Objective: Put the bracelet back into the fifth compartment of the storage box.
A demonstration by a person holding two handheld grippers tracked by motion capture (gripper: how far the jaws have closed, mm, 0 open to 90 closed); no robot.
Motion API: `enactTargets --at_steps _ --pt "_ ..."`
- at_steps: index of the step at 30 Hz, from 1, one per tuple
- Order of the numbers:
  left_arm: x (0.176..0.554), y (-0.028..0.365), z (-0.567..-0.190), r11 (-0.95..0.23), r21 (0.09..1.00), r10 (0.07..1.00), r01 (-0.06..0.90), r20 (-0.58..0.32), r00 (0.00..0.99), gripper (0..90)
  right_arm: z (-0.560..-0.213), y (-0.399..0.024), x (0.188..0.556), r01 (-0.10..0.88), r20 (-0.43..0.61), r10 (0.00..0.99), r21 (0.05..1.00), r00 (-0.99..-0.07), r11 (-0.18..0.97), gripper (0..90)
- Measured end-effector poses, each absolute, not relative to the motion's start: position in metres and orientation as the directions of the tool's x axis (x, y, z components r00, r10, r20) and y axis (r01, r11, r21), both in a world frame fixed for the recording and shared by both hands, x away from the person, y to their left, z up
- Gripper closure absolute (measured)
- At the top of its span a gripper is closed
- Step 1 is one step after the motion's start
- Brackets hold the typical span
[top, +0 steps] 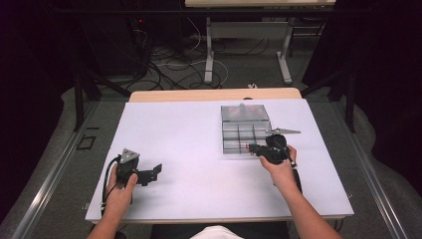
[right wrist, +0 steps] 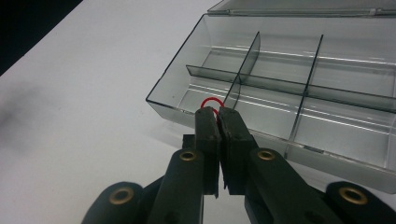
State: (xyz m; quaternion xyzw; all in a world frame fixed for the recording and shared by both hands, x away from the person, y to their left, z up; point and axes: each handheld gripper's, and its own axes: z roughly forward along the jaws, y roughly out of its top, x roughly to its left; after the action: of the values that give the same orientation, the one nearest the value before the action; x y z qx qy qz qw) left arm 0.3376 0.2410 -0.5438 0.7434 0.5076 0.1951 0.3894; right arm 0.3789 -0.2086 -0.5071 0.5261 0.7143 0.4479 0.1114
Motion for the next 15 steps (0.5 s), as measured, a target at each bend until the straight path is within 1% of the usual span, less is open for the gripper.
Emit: enactTargets --at_steps 3,4,8,15 --pt "0.338 0.241 -0.544 -0.181 0.778 0.907 0.602 -0.105 0.408 3.5 -0.504 -0.209 0.380 0.661 0.316 0.853 0.749 -0.416 0.044 87.6" --pt "0.338 0.241 -0.544 -0.182 0.777 0.907 0.603 -0.105 0.409 3.5 -0.503 -0.210 0.382 0.647 0.305 0.852 0.761 -0.426 0.050 87.5" --pt "0.338 0.241 -0.544 -0.183 0.778 0.907 0.601 -0.103 0.409 3.5 -0.498 -0.211 0.384 0.662 0.321 0.851 0.749 -0.415 0.040 87.6" --pt "0.338 0.241 -0.544 -0.181 0.777 0.906 0.602 -0.106 0.409 3.5 -0.492 -0.212 0.391 0.663 0.309 0.852 0.747 -0.422 0.058 87.6"
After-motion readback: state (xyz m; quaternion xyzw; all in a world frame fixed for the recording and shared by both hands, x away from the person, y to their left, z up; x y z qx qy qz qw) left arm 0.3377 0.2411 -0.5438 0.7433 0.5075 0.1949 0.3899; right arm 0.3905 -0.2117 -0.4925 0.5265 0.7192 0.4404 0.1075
